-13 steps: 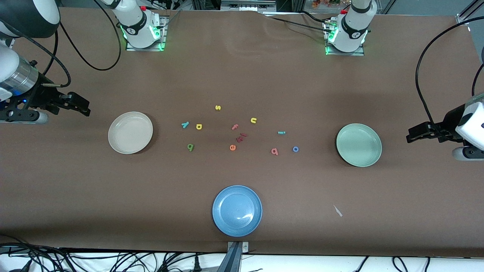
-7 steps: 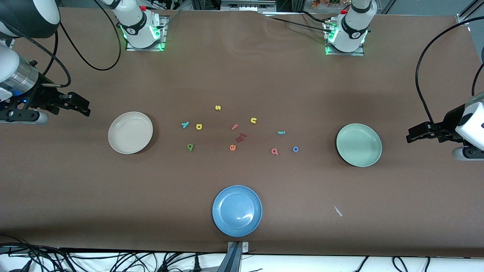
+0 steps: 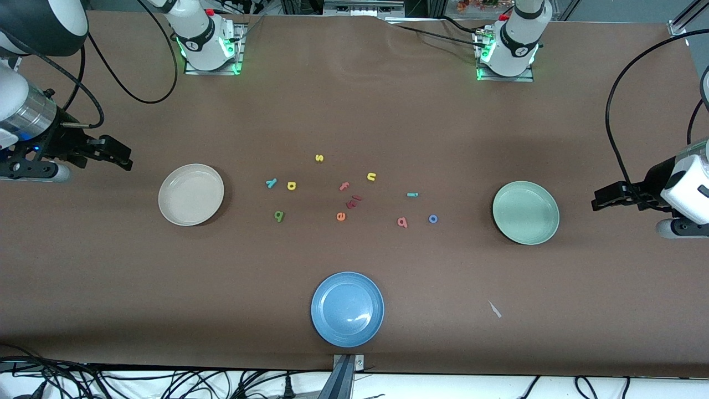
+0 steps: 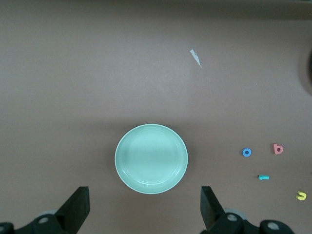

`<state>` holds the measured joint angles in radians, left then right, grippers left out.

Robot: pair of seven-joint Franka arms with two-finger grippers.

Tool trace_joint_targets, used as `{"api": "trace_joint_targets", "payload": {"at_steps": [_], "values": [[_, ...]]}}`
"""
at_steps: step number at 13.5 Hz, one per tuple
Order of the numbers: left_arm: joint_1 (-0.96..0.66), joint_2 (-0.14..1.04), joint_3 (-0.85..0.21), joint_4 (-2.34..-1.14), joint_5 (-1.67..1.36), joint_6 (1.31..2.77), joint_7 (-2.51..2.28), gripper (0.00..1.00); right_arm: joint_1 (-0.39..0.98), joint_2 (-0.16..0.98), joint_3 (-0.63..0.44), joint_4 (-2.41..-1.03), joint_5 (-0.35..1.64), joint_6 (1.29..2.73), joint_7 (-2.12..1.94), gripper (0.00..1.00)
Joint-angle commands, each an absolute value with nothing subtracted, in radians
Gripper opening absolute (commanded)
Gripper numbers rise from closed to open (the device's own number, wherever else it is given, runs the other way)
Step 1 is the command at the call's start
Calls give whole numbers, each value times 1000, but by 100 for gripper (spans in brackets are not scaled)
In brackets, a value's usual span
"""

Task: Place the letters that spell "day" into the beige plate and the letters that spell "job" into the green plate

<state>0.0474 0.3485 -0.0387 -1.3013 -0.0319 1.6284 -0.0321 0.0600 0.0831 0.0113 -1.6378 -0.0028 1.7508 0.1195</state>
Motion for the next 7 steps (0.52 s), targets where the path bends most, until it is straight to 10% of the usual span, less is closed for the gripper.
{"api": "trace_joint_targets", "payload": {"at_steps": [1,7], "values": [[44,350,-35,-1293,-8,1631,-28,100,60,77,11,-1641,-5,1743,117,100],[48,393,-38,-1298,49,1631,-35,100,60,77,11,-1641,-3,1743,120,100]]}}
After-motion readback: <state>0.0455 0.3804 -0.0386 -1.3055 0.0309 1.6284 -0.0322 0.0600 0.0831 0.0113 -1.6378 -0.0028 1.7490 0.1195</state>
